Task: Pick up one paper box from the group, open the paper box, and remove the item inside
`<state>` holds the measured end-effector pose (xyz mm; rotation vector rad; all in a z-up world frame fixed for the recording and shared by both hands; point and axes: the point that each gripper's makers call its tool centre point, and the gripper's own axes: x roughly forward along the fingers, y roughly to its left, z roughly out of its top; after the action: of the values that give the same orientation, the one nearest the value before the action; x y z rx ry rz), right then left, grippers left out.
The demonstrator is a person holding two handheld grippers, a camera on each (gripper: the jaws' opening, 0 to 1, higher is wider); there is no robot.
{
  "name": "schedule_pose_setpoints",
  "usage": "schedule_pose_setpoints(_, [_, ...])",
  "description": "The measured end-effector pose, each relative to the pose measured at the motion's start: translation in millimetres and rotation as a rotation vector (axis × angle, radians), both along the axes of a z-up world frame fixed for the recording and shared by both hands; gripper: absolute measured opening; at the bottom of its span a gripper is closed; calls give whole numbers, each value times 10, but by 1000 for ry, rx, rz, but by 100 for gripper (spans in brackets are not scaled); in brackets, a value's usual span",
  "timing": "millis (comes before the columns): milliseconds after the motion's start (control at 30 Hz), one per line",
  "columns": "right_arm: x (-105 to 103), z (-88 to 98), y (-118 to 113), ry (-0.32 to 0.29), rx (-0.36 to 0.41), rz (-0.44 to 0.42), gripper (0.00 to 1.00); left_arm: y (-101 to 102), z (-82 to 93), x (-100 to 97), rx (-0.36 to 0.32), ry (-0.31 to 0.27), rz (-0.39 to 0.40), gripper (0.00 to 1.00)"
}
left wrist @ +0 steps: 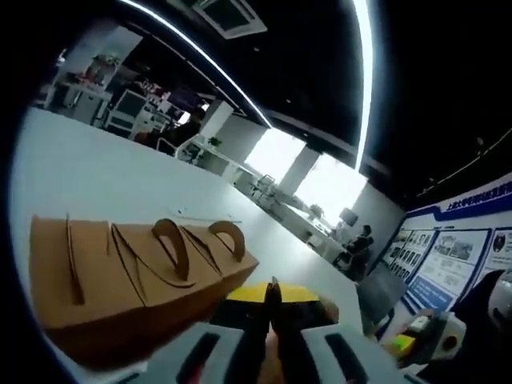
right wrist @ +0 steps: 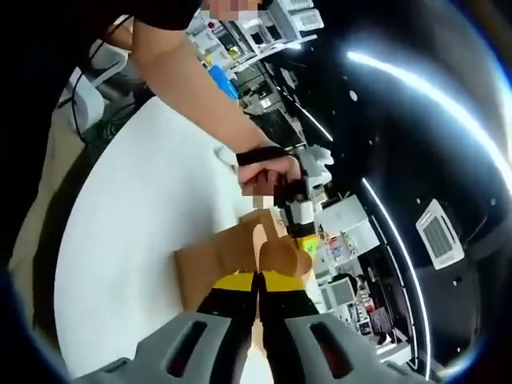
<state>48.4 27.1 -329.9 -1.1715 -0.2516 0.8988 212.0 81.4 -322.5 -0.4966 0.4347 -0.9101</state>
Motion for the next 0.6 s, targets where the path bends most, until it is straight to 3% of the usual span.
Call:
schedule_pose_setpoints(167, [-57, -25, -16, 29, 9, 4, 3, 28, -55, 66, -10, 17, 16, 5])
schedule_pose_setpoints(367, [-109, -72, -38, 57, 13, 7, 3, 97, -205, 201, -23, 83, 74, 5])
schedule_pose_setpoints(600, [-151, -142, -69, 90, 19, 3, 3, 130, -368, 284, 29, 88, 101, 5])
